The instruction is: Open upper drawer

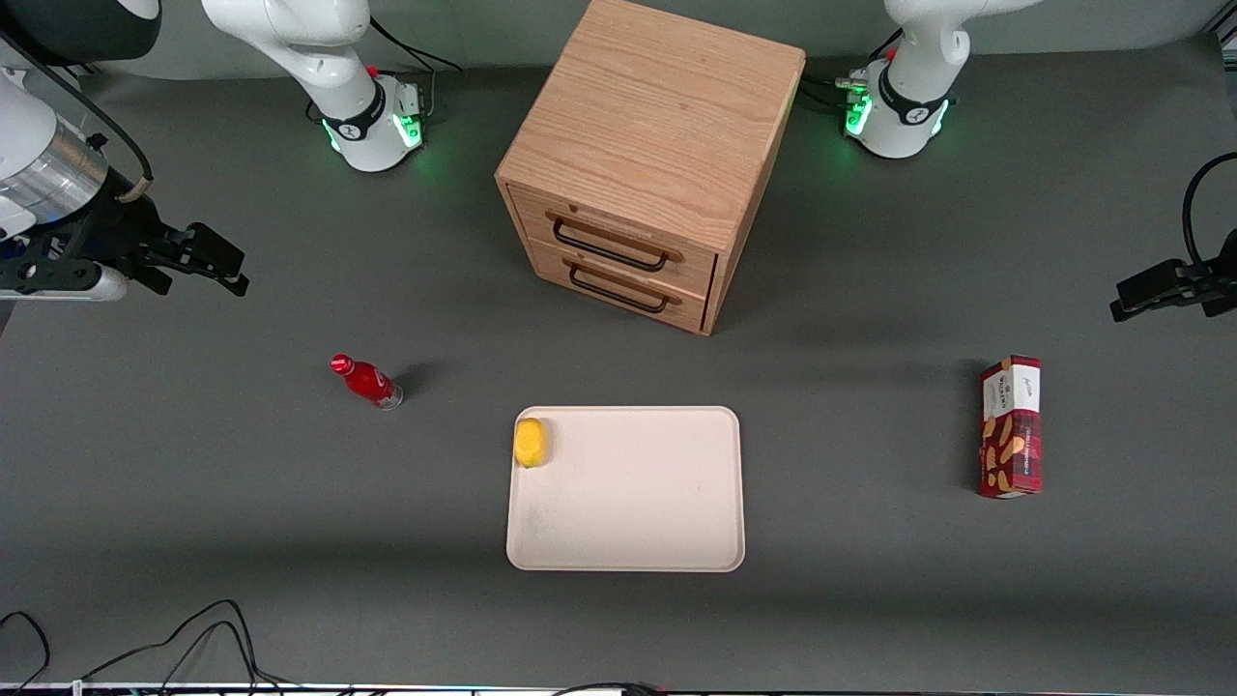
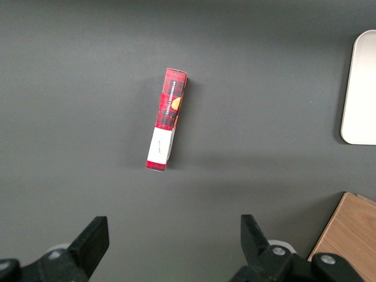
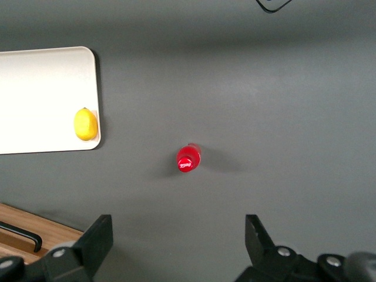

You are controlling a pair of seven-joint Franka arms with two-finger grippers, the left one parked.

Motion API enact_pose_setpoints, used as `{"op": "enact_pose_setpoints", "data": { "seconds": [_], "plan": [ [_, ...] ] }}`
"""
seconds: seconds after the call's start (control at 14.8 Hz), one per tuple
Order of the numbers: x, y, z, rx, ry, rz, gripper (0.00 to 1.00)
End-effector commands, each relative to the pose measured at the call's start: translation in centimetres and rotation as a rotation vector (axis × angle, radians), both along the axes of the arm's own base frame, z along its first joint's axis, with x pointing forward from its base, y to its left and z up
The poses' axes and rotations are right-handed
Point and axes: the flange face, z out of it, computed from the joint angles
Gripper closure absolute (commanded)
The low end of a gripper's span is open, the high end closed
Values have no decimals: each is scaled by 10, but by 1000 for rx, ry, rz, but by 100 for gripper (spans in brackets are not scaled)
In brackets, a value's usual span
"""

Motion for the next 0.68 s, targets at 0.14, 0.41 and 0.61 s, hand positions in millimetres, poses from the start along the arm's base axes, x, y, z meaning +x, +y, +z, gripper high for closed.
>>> {"op": "enact_pose_setpoints", "data": {
  "seconds": [0.14,0.41,0.61],
  "plan": [
    [4,9,4,-9,6,-18,0],
    [-3,51,8,-35,-13,70,0],
    [-5,83,2,-61,-17,134,0]
  ]
}}
